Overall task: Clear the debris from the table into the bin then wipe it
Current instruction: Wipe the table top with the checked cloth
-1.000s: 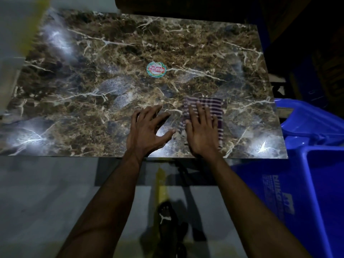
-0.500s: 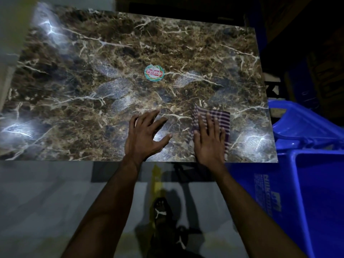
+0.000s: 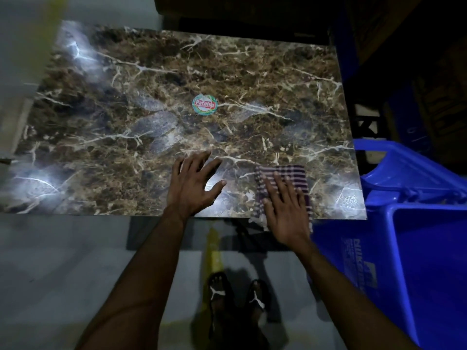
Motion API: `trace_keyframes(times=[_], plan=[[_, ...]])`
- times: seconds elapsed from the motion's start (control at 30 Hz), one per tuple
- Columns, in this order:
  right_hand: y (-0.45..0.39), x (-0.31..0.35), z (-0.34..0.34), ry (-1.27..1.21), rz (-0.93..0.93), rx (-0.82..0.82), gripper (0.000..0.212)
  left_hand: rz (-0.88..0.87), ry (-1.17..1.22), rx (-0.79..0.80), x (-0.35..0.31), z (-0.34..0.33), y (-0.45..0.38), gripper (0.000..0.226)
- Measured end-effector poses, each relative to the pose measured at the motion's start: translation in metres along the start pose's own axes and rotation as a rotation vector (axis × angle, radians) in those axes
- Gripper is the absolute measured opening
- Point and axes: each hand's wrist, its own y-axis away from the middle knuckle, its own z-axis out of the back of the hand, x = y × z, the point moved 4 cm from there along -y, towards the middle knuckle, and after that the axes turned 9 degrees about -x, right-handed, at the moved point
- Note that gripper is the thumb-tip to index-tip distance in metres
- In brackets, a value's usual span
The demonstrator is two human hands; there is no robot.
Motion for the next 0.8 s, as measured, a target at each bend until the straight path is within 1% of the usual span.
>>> trace_keyframes(times=[0.07, 0.13, 0.2, 0.27, 0.33, 0.37, 0.4, 0.43, 0.53, 0.6, 0.73, 0.8], plan=[[-0.022, 0.000, -0.001, -0.022, -0.086, -0.001, 0.059, 0.062, -0.004, -0.002, -0.011, -0.005, 0.001, 0.058], [-0.040, 0.012, -0.003, -0.028, -0.131, 0.001, 0.059, 0.211, 0.012, -0.023, -0.033, -0.016, 0.004, 0.052], [-0.048, 0.023, -0.004, -0.038, -0.124, -0.013, 0.058, 0.340, 0.016, -0.070, -0.055, -0.026, 0.005, 0.050], [-0.040, 0.031, -0.004, -0.047, -0.028, -0.036, 0.058, 0.385, -0.011, -0.109, -0.065, -0.031, 0.005, 0.051], [-0.018, 0.030, -0.005, -0.036, 0.138, -0.033, 0.058, 0.390, -0.053, -0.111, -0.065, -0.032, 0.005, 0.054], [-0.007, 0.022, -0.005, -0.027, 0.186, -0.019, 0.057, 0.382, -0.060, -0.108, -0.065, -0.031, 0.005, 0.055], [0.002, 0.010, -0.004, -0.019, 0.192, -0.007, 0.057, 0.366, -0.052, -0.103, -0.066, -0.031, 0.005, 0.057], [0.007, -0.006, 0.000, -0.015, 0.162, 0.001, 0.057, 0.341, -0.032, -0.095, -0.068, -0.030, 0.005, 0.059], [0.001, -0.047, 0.009, -0.009, -0.014, 0.007, 0.058, 0.290, 0.033, -0.039, -0.072, -0.033, 0.002, 0.062], [-0.019, -0.051, 0.011, -0.032, -0.091, -0.008, 0.059, 0.281, 0.013, -0.011, -0.072, -0.034, 0.003, 0.066], [-0.057, -0.020, 0.005, -0.038, -0.080, -0.014, 0.059, 0.247, -0.020, 0.005, -0.072, -0.033, 0.004, 0.067], [-0.054, -0.007, 0.003, -0.027, -0.008, -0.010, 0.060, 0.243, -0.024, 0.006, -0.072, -0.032, 0.004, 0.066]])
